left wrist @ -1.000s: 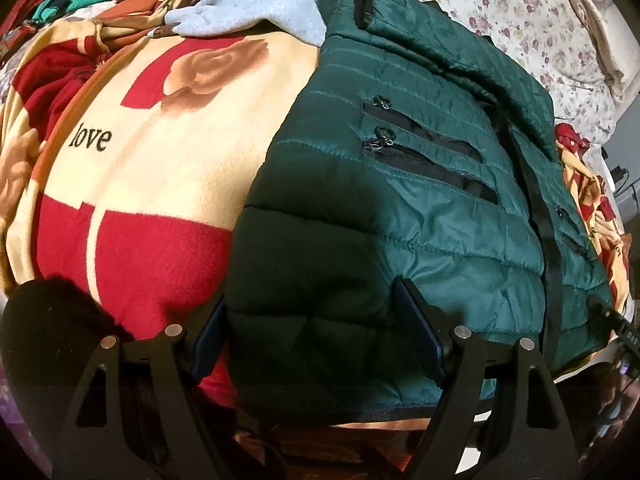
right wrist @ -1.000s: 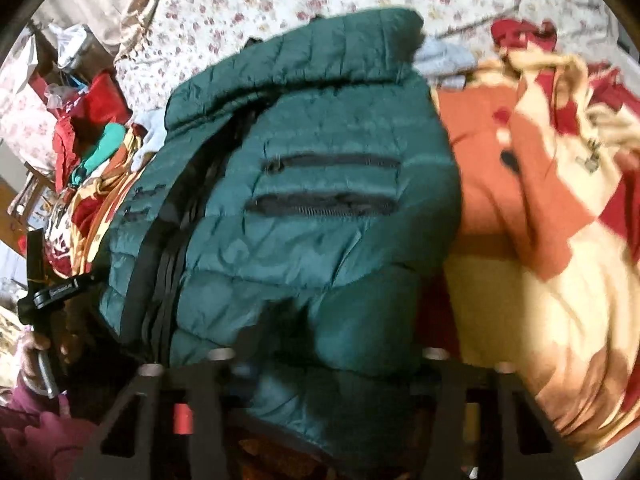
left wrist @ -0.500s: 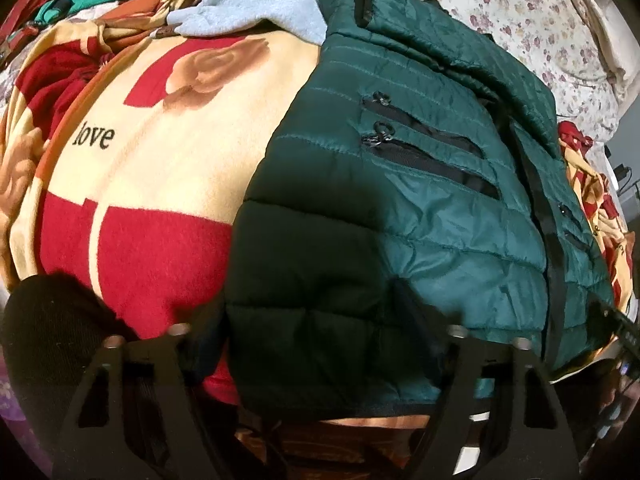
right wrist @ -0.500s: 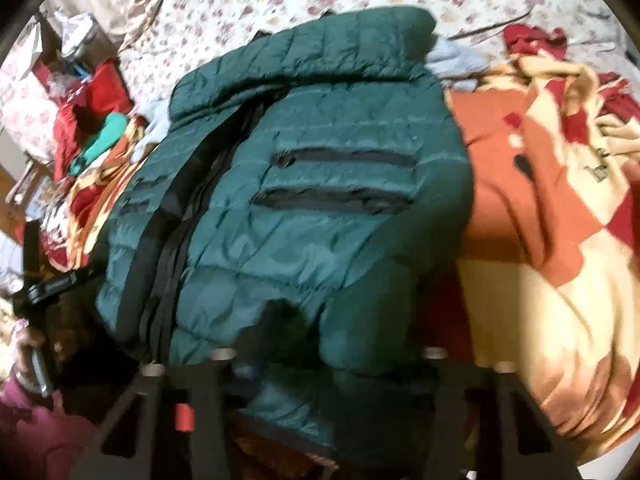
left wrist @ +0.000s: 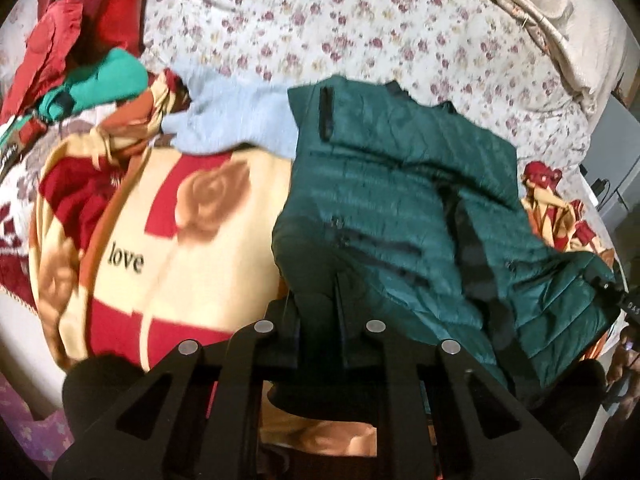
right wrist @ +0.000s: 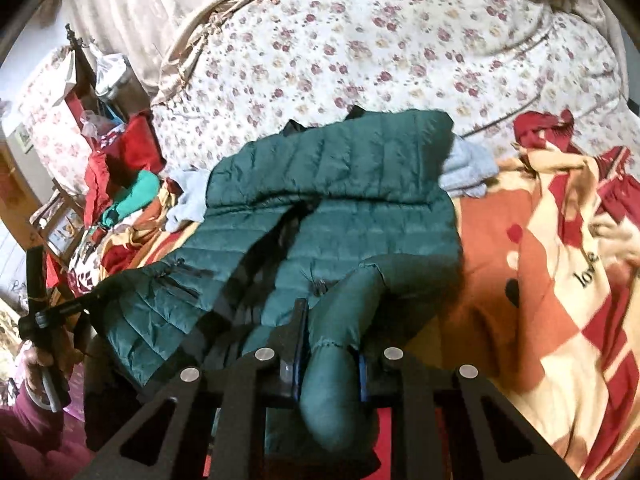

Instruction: Fold large clothes

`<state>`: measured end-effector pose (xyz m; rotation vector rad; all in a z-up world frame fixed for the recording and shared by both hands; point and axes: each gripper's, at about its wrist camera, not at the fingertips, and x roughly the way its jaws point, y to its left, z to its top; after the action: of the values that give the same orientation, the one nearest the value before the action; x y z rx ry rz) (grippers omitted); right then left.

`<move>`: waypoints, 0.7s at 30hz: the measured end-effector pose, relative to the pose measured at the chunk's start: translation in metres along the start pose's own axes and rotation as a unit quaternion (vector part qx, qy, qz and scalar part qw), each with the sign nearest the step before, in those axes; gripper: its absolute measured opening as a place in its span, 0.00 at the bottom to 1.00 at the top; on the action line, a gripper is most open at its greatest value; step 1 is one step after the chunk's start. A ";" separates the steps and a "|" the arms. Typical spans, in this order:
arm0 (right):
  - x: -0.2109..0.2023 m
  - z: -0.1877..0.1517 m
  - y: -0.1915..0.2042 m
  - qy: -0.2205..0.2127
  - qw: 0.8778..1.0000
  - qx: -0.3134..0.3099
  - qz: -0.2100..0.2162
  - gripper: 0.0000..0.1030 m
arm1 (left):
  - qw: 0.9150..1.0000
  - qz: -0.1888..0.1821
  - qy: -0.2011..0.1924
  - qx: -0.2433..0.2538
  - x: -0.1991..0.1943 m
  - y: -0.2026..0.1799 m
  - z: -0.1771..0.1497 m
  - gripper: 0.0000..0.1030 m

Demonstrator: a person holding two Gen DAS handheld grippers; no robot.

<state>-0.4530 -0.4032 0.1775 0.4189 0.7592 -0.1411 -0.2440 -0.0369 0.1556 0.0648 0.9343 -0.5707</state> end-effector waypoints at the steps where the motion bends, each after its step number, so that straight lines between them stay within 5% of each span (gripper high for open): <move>1: 0.000 0.003 -0.002 0.000 1.000 0.003 0.004 0.18 | 1.000 -0.001 -0.001 -0.001 0.000 0.000 0.005 0.12; 7: 0.000 0.012 -0.010 0.009 1.000 0.017 0.017 0.18 | 1.000 -0.003 -0.021 0.003 0.001 -0.009 0.027 0.12; 17: 0.019 -0.031 -0.040 0.127 0.986 0.099 0.045 0.18 | 1.000 0.011 -0.012 0.013 0.016 -0.009 0.022 0.12; 19: 0.023 -0.041 -0.048 0.140 0.980 0.125 0.063 0.24 | 1.000 0.012 -0.004 0.010 0.018 -0.006 0.019 0.12; 21: 0.034 -0.054 -0.056 0.170 0.968 0.156 0.093 0.56 | 1.000 0.010 0.007 0.007 0.020 -0.004 0.017 0.12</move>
<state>-0.4779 -0.4310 0.1010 0.8270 1.0343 -0.0099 -0.2244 -0.0541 0.1505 0.0898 0.9418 -0.5585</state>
